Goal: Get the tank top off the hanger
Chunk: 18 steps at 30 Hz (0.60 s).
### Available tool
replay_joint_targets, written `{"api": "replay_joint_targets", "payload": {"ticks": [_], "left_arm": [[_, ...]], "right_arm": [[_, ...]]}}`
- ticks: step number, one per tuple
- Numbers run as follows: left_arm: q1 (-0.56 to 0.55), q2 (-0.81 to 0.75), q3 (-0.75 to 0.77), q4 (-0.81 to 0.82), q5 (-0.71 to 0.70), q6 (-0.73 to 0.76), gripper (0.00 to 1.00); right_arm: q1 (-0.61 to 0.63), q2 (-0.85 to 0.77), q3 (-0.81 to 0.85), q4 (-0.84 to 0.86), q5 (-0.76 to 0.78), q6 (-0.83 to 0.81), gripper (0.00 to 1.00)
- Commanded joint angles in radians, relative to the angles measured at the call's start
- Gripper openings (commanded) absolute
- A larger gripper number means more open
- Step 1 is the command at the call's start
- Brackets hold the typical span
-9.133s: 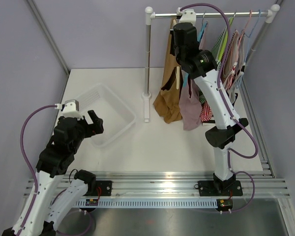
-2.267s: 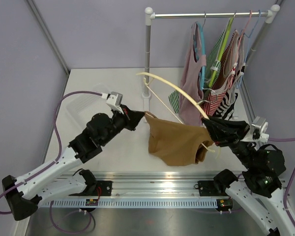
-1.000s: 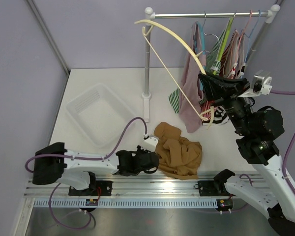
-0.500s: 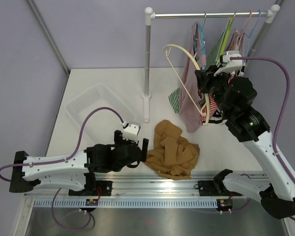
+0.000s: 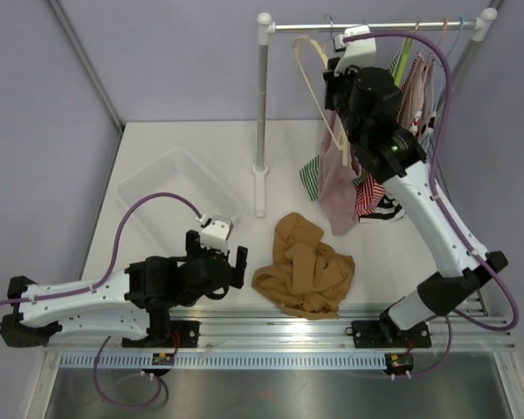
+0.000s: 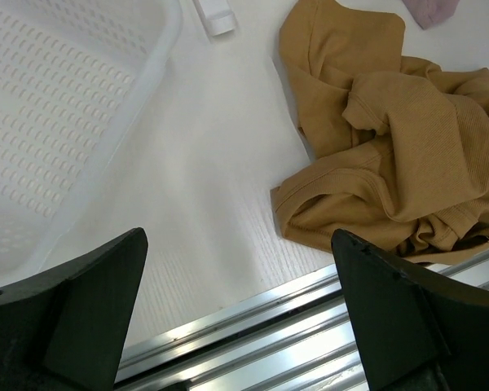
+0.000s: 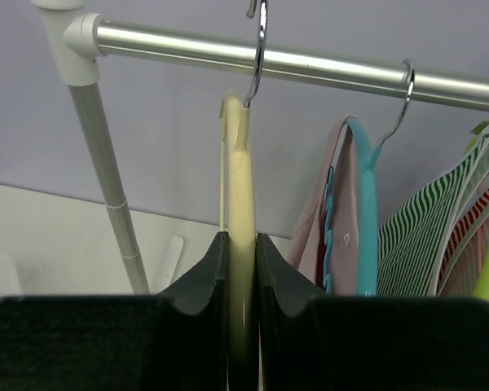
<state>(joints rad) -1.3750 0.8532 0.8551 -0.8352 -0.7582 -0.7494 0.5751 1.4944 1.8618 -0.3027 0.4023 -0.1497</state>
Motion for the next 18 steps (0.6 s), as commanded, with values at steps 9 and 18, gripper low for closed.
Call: {"api": "replay_joint_targets", "payload": {"ticks": [9,18], "left_arm": [[-0.004,0.003,0.058,-0.004,-0.032,0.002,0.99],[-0.004,0.078,0.062,0.132,0.006,0.042,0.99]], "right_arm": [[0.002,0.292,0.355,0.024,0.026,-0.067,0.0],[0.008,0.304,0.303,0.042,0.027,-0.007,0.0]]}}
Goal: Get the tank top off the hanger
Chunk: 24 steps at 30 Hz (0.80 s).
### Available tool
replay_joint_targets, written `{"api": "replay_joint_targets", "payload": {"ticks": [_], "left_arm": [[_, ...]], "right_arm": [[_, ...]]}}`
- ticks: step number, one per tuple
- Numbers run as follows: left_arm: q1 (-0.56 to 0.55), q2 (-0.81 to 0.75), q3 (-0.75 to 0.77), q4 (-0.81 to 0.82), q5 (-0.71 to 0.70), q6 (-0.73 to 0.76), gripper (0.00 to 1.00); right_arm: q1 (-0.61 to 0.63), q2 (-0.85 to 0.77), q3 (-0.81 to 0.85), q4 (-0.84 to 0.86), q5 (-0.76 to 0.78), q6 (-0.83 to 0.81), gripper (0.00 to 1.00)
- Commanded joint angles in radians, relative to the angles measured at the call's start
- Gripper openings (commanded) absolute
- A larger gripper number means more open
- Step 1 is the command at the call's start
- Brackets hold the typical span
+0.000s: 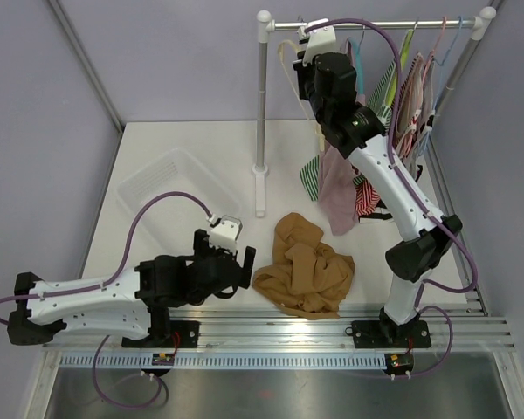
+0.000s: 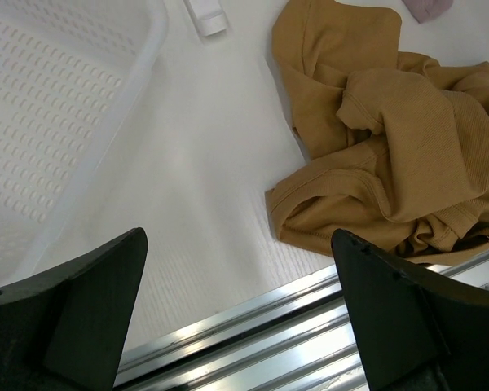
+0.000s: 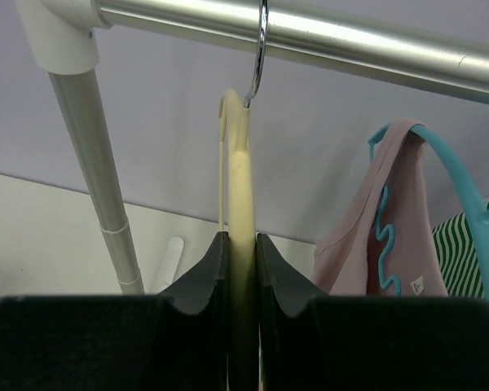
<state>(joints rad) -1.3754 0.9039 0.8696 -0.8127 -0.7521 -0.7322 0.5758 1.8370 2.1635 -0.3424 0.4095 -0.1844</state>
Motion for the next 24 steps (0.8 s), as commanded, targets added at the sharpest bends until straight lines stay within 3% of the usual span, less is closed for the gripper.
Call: {"api": "replay_joint_targets", "payload": {"ticks": [1,3,5,8,9,11,12,14,15,24], "left_arm": [[-0.004,0.041,0.052,0.122,0.008,0.031,0.99],[-0.004,0.064,0.058,0.151,0.017,0.051,0.99],[-0.004,0.101,0.066,0.204,0.025,0.074,0.99],[-0.004,0.162,0.077,0.294,0.048,0.112,0.99],[-0.004,0.176,0.078,0.344,0.06,0.123,0.99],[-0.004,0.228,0.088,0.389,0.092,0.149,0.99],[-0.004,0.246,0.092,0.429,0.109,0.157,0.99],[-0.004,0.308,0.103,0.464,0.131,0.18,0.99],[-0.004,0.332,0.109,0.496,0.149,0.186,0.99],[-0.004,0.613,0.183,0.622,0.258,0.238,0.99]], "right_arm": [[0.007,-0.045,-0.022,0.088,0.022,0.031,0.0],[0.007,-0.071,-0.04,0.092,0.022,0.042,0.04],[0.007,-0.094,-0.068,0.098,0.009,0.06,0.18],[0.007,-0.145,-0.102,0.095,-0.011,0.085,0.41],[0.007,-0.177,-0.108,0.08,-0.023,0.095,0.55],[0.007,-0.214,-0.126,0.065,-0.032,0.108,0.69],[0.007,-0.254,-0.14,0.04,-0.052,0.117,0.83],[0.007,-0.297,-0.152,0.01,-0.081,0.125,0.96],[0.007,-0.342,-0.166,-0.027,-0.109,0.135,1.0],[0.007,-0.752,-0.442,-0.204,-0.306,0.249,1.0]]}}
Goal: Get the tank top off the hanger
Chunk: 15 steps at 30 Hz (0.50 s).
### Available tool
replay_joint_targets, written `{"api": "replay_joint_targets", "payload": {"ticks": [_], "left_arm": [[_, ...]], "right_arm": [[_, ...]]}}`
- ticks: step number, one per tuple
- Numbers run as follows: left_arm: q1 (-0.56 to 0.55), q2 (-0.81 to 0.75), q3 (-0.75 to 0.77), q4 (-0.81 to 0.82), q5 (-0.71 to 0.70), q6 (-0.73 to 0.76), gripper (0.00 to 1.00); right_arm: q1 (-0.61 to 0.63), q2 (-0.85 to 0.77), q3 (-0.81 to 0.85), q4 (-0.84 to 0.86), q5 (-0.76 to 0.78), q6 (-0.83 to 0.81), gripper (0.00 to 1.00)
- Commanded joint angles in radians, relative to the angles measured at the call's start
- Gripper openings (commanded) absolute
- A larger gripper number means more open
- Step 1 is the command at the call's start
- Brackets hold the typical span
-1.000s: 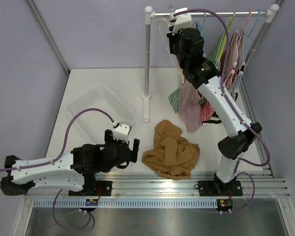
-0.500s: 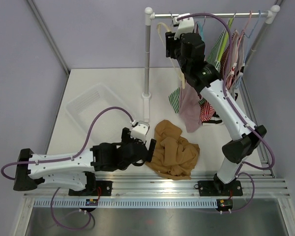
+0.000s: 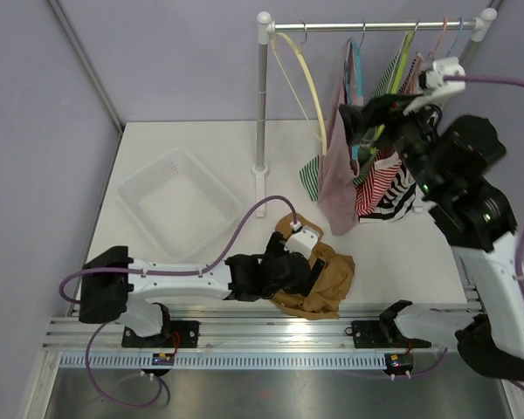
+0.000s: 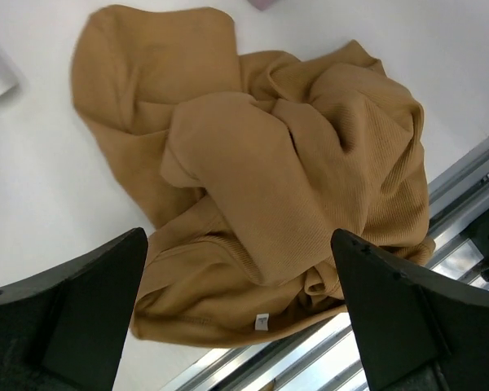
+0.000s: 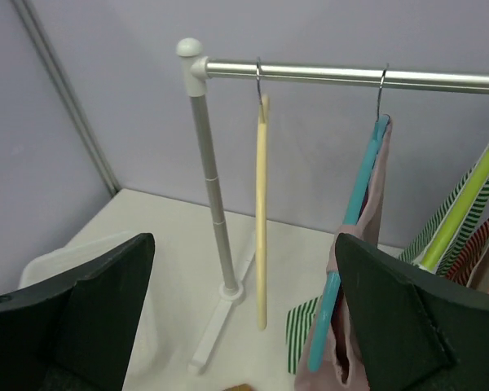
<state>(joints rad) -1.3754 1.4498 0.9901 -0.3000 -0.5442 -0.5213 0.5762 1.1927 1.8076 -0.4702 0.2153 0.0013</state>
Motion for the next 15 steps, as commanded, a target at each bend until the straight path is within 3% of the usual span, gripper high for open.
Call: {"api": "replay_joint_targets", "payload": {"ticks": [1,9,15], "left_arm": [[-0.004,0.09,0.071,0.114,0.055,0.029,0.99],[-0.004,0.297,0.148,0.133,0.073,0.044,0.99],[-0.002,0.432,0.167,0.162,0.124,0.018,0.99]], "right_arm": [[0.007,-0.146,-0.115,-0.093,-0.131,0.072,1.0],[0.007,-0.494,-0.436,-0.143,-0.367,0.131,1.0],[0.007,-0.614,-0.507,-0.188,-0.401,0.141,1.0]]}}
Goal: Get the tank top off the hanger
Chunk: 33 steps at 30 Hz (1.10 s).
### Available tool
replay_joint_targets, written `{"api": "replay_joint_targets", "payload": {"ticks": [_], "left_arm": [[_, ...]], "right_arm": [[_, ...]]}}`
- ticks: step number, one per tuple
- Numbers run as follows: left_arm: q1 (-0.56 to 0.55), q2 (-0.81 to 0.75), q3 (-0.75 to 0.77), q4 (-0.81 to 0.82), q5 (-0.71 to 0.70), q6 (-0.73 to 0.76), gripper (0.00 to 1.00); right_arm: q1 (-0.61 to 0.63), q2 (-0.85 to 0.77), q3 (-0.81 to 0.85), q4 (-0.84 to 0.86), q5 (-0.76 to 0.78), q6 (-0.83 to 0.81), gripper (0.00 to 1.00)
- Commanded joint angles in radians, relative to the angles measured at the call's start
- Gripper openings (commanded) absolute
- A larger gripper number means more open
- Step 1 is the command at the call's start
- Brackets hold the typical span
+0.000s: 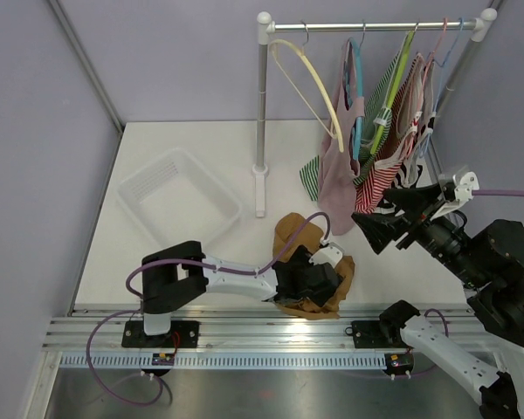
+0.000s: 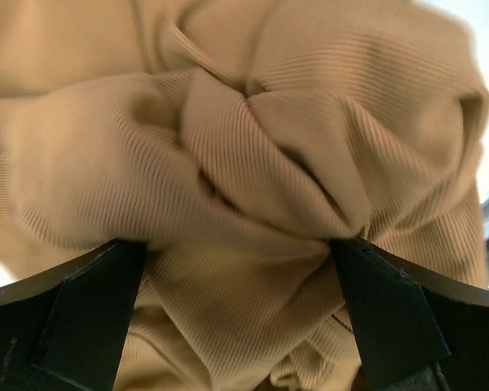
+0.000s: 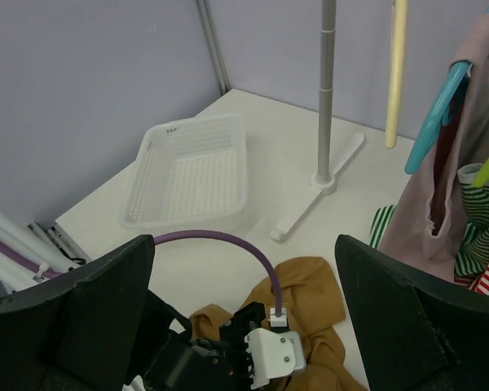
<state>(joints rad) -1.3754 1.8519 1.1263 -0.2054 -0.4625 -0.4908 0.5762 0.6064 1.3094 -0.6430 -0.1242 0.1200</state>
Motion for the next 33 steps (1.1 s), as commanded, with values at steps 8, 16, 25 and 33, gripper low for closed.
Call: {"api": "replay_joint_targets", "payload": {"ticks": [8,16,25,33], "left_arm": [[-0.001,0.01,-0.022,0.083,0.056,-0.029,0.06],[0.041,-0.308,-0.082,-0.063,-0.14,-0.014,0.0],[0.154,-0.627,0.012,-0.241,-0.292,0.064,0.0],[0.315,-0.76,0.21,-0.318,-0.338,0.167,0.0]], "right_arm": [[0.007,-0.077,-0.05,0.011,-0.084,0.046,0.99],[0.007,-0.102,-0.064,0.037,-0.034,0.038,1.0],[0.007,-0.103,-0.067,0.054,-0.023,0.036,1.0],[0.007,-0.108,-0.075,0.069,0.012,0.041,0.99]]}}
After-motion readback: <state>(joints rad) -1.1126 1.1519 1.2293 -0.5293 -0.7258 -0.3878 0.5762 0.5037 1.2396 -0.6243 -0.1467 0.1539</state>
